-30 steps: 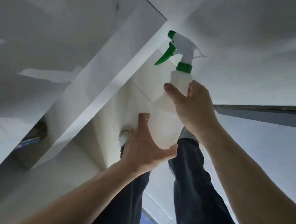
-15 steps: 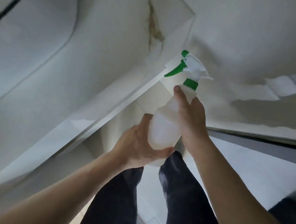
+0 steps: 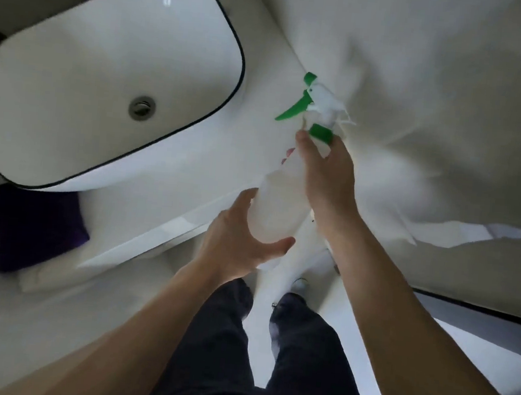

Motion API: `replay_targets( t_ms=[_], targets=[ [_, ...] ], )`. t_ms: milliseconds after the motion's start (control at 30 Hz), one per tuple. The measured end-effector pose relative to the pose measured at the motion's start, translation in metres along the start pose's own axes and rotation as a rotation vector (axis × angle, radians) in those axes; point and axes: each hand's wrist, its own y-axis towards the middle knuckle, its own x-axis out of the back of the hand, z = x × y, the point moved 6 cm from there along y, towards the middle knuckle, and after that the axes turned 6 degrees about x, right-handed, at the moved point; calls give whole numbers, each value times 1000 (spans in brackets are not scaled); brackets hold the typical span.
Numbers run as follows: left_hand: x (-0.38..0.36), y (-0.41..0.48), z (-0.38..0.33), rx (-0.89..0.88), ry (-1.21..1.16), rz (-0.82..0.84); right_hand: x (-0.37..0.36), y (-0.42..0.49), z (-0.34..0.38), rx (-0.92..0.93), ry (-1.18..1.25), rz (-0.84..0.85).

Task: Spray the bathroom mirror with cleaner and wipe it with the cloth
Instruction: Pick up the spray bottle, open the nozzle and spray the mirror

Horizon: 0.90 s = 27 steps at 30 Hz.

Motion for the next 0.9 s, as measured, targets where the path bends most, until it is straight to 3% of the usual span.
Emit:
replay_targets(
  t_ms=[267, 433, 667, 800, 900],
  targets=[
    [79, 2, -27, -43, -5, -105, -50, 4, 103, 97, 135, 117],
    [142, 20, -17, -28, -39, -220, -119, 24, 153, 115, 198, 153],
    [230, 39, 2, 37, 52, -105, -220, 27, 211, 317, 109, 309],
    [287, 40, 13, 8, -181, -209, -254, 28, 224, 375, 24, 353],
    [328, 39, 9, -44, -392, -412, -268, 30, 222, 407, -17, 372]
  ],
)
